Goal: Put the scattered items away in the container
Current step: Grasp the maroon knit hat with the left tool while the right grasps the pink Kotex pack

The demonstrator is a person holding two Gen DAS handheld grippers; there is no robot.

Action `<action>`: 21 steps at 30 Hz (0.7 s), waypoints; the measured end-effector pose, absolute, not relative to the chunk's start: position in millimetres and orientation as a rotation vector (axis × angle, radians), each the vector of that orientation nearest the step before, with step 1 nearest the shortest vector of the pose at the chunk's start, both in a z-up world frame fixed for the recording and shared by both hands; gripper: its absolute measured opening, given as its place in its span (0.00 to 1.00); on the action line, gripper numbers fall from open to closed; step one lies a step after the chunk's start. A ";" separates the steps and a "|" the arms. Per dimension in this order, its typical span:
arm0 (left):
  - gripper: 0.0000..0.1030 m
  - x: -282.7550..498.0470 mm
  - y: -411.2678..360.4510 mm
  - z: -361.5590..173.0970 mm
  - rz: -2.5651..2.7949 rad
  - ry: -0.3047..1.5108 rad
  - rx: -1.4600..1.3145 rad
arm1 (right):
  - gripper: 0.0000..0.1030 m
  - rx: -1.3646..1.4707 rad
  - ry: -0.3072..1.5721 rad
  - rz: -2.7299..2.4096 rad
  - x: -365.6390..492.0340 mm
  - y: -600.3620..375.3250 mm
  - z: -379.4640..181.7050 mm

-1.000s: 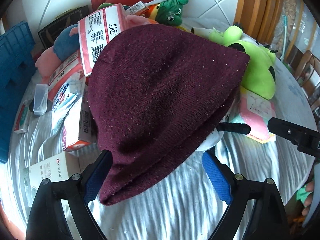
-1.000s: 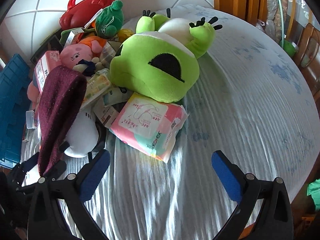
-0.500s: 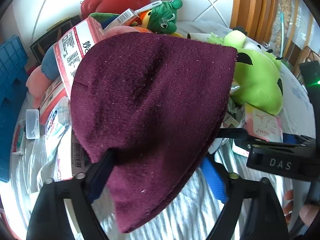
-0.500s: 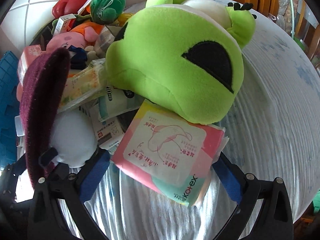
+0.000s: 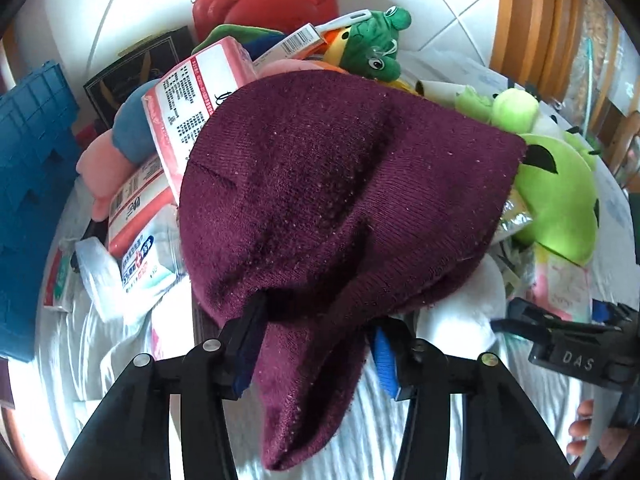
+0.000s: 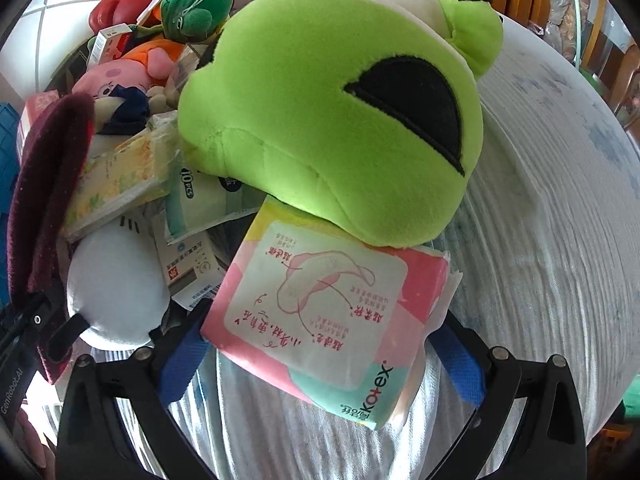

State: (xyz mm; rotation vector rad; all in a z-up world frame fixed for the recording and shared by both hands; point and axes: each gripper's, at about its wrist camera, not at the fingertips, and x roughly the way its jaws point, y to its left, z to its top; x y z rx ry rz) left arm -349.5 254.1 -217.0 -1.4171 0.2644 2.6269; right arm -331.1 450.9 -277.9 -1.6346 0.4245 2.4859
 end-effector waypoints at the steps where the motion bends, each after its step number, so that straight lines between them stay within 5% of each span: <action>1: 0.47 -351.9 252.4 -215.2 2.624 0.255 -1.422 | 1.00 -1.631 0.417 2.484 -332.2 450.2 -278.2; 7: 0.20 -352.5 250.9 -204.1 2.619 0.213 -1.412 | 1.00 -1.629 0.383 2.473 -334.1 447.0 -279.1; 13: 0.17 -341.4 247.1 -189.4 2.653 0.187 -1.369 | 1.00 -1.638 0.360 2.453 -322.8 444.8 -278.1; 15: 0.17 -333.4 247.9 -178.7 2.677 0.193 -1.330 | 0.94 -1.640 0.346 2.468 -319.1 442.4 -275.2; 16: 0.16 -330.0 246.9 -173.7 2.688 0.194 -1.310 | 0.82 -1.642 0.340 2.479 -317.2 441.1 -273.2; 21: 0.16 -315.0 236.4 -138.3 2.754 0.160 -1.202 | 0.80 -1.615 0.314 2.542 -305.6 438.4 -251.2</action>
